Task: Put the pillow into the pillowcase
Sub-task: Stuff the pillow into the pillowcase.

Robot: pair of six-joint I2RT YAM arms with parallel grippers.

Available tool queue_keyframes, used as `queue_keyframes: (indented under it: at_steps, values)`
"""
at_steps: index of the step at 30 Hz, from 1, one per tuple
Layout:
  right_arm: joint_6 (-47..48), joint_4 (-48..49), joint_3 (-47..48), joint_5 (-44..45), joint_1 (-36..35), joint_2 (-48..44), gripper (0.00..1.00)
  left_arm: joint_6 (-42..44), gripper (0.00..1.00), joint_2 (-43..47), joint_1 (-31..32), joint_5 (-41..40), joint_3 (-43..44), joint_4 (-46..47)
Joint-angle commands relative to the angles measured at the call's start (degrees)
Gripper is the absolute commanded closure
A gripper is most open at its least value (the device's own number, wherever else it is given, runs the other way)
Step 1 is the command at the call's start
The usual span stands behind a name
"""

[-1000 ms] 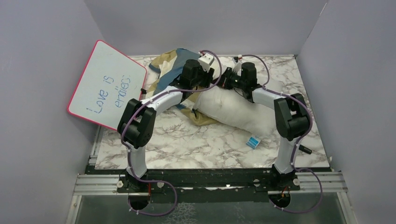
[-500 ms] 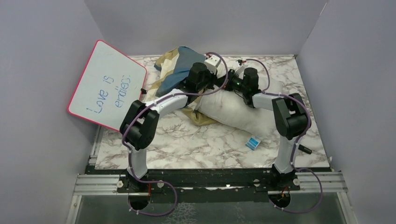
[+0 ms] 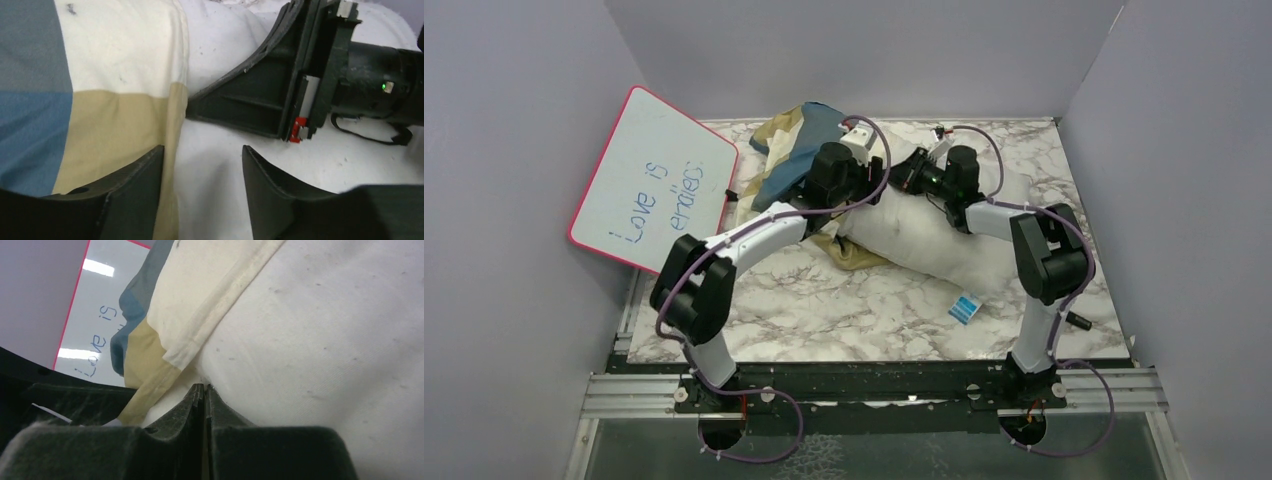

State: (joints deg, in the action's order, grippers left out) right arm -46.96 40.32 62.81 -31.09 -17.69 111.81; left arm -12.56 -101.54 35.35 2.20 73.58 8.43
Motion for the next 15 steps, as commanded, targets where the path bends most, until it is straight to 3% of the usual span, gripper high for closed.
queue_keyframes:
  at_steps: [1, 6, 15]
  values:
    - [6.8, -11.6, -1.2, 3.2, -0.4, -3.9, 0.86, -1.1, 0.38, 10.0, 0.3, -1.6, -5.0, -7.8]
    - [11.9, -17.9, -0.3, 1.6, -0.4, -8.2, 0.77, -5.3, 0.35, 19.8, -0.4, -5.7, -15.5, -9.9]
    - [25.1, -31.4, 4.4, -0.9, -0.4, -14.2, 0.62, -14.9, 0.33, 28.8, -3.0, -0.5, -35.1, -1.2]
